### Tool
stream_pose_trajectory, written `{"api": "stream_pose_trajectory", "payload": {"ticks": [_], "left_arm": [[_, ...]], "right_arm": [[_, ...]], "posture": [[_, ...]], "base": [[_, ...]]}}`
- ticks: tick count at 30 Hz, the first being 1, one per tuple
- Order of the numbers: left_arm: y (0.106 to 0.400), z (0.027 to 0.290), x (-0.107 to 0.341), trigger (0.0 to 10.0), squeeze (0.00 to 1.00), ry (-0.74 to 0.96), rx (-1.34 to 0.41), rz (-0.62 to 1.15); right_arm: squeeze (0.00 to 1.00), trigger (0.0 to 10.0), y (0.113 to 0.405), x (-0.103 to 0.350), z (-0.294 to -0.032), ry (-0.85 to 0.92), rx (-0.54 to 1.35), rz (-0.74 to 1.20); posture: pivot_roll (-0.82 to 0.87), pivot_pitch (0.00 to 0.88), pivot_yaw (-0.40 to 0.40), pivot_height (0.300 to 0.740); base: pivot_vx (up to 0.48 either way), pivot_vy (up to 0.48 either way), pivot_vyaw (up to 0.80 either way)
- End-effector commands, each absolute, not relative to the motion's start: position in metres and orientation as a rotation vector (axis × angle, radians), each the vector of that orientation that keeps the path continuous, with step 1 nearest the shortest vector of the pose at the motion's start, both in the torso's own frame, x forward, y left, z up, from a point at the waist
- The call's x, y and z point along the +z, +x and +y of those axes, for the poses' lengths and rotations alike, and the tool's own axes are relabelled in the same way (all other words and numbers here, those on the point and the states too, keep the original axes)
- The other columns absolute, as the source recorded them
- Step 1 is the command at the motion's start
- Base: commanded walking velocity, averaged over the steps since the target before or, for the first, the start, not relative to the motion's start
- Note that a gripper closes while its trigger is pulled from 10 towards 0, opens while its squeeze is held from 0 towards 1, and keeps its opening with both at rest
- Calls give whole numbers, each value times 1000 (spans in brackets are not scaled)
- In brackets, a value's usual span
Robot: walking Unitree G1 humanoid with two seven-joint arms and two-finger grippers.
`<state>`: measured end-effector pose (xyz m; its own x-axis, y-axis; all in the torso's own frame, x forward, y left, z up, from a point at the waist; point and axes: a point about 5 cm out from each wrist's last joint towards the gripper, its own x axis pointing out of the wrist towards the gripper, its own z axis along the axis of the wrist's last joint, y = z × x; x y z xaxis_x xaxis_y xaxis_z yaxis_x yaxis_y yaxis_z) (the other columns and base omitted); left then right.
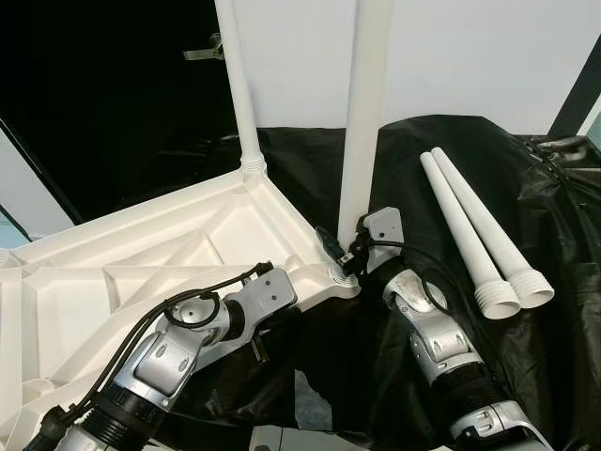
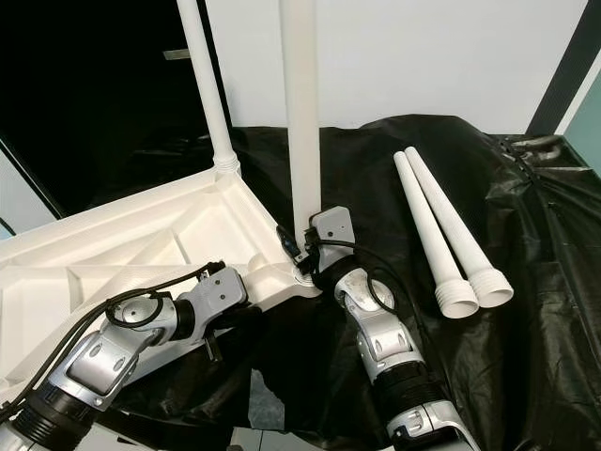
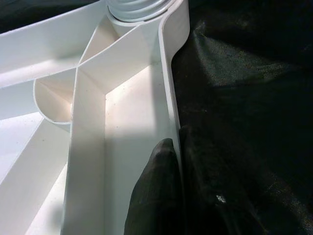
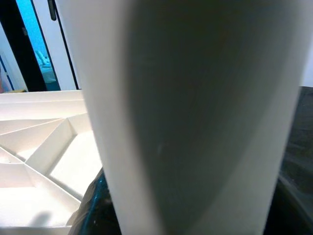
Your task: Building children table
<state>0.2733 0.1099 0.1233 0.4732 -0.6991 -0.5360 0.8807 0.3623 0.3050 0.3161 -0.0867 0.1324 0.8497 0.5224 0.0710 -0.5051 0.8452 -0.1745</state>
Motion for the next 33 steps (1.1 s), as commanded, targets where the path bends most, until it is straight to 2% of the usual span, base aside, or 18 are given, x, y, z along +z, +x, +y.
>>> {"api": "stream_pose_trajectory", "payload": {"ticks": [1, 13, 18, 19, 22, 24, 28, 33], "left_arm": [[277, 110, 141, 10000, 0, 645, -1033, 262], [277, 109, 142, 10000, 0, 648, -1040, 261], [277, 109, 142, 10000, 0, 650, -1040, 261], [277, 109, 142, 10000, 0, 649, -1039, 262], [277, 110, 143, 10000, 0, 649, -1034, 263], [277, 110, 143, 10000, 0, 649, -1034, 263], [277, 111, 143, 10000, 0, 650, -1030, 263], [277, 111, 144, 10000, 0, 649, -1030, 263]], "right_arm": [[0, 10000, 301, 79, -95, -206, 563, 130], [0, 10000, 290, 72, -90, -393, 711, 96], [0, 10000, 289, 71, -90, -410, 731, 98], [0, 10000, 289, 70, -91, -402, 731, 102], [0, 10000, 293, 71, -93, -219, 679, 149], [0, 10000, 293, 71, -93, -219, 679, 149], [0, 10000, 298, 73, -94, -98, 641, 185], [0, 10000, 300, 73, -95, -91, 640, 193]], "posture": [[81, 0, 62, 740], [80, 0, 61, 740], [83, 0, 62, 740], [84, 0, 61, 740], [91, 0, 58, 740], [91, 0, 58, 740], [92, 0, 58, 740], [92, 0, 57, 740]], "base": [[0, 0, 0], [0, 0, 0], [0, 0, 0], [0, 0, 0], [0, 0, 0], [0, 0, 0], [0, 0, 0], [0, 0, 0]]}}
